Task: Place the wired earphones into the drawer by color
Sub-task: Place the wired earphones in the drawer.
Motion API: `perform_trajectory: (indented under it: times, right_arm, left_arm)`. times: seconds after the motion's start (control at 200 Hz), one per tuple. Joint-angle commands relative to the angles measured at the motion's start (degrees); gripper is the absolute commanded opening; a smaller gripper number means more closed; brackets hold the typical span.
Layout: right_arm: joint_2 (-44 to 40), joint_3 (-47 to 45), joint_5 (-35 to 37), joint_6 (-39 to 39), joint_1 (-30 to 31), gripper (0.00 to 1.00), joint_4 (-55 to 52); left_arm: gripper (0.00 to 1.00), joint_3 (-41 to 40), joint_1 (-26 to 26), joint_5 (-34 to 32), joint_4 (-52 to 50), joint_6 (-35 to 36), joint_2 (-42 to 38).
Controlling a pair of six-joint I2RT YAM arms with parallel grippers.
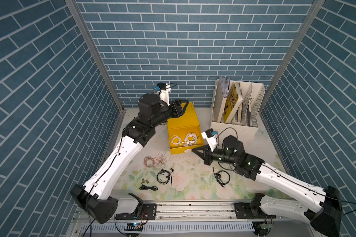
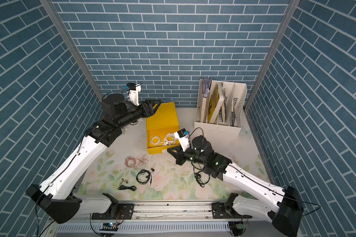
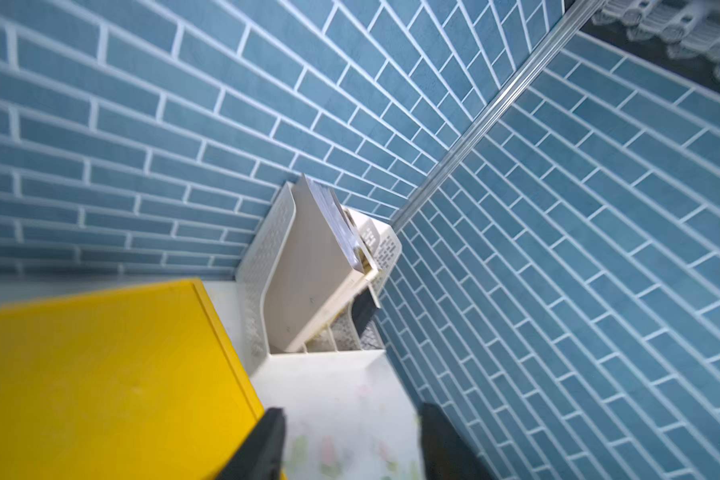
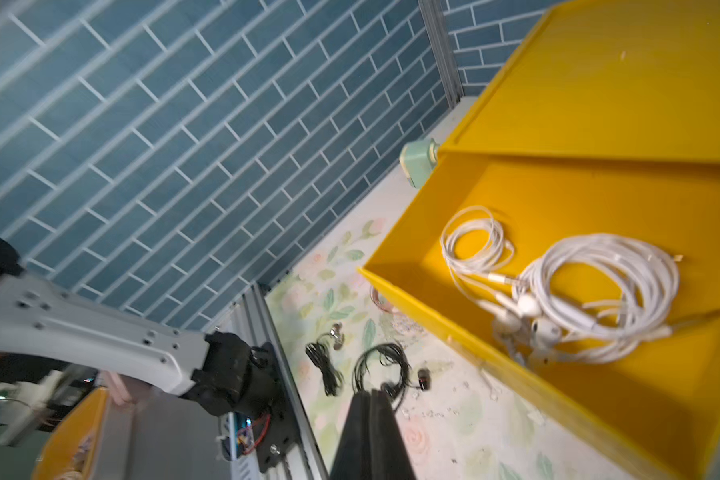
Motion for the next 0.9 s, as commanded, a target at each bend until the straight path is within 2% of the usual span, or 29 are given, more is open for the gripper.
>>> perform_trajectory:
  times: [0.0,0.03,0.105,0.21,0.355,0.54,0.68,0.895]
  right_arm:
    - [-2.9,-5.7,26.3,-2.8,6.4,0.00,8.8]
    - [-3.0,-6.8,30.6,-3.0,7.7,0.00,9.8]
    - [-2.2,-9.3,33.4,-4.0,10.0,0.00,14.2]
    - [2.5,-11.0,35.9,-5.0,12.5,0.00,20.1]
    - [9.2,-11.4,36.1,-5.0,12.9,0.00,26.5]
    - [11.9,-11.2,37.7,-5.5,11.9,0.00,28.9]
    - [13.6,-10.8,34.3,-5.1,8.4,0.00,29.8]
    - [16.7,-8.9,30.8,-5.6,4.5,0.00,31.1]
  left_arm:
    - [0.22,5.8,3.6,-2.6,-6.6,5.5,11.3]
    - [0.16,8.0,3.8,-3.1,-6.5,6.5,14.0]
    - [0.10,14.6,4.0,-4.1,-7.6,9.3,20.9]
    - [0.09,24.4,4.0,-7.1,-10.3,11.7,29.9]
    - [0.09,31.9,4.8,-11.1,-10.3,14.5,37.6]
    - [0.09,36.5,6.7,-13.4,-10.1,15.2,43.7]
    - [0.09,39.8,7.4,-14.0,-10.1,15.4,47.1]
    - [0.10,39.7,8.5,-15.5,-10.5,15.0,50.0]
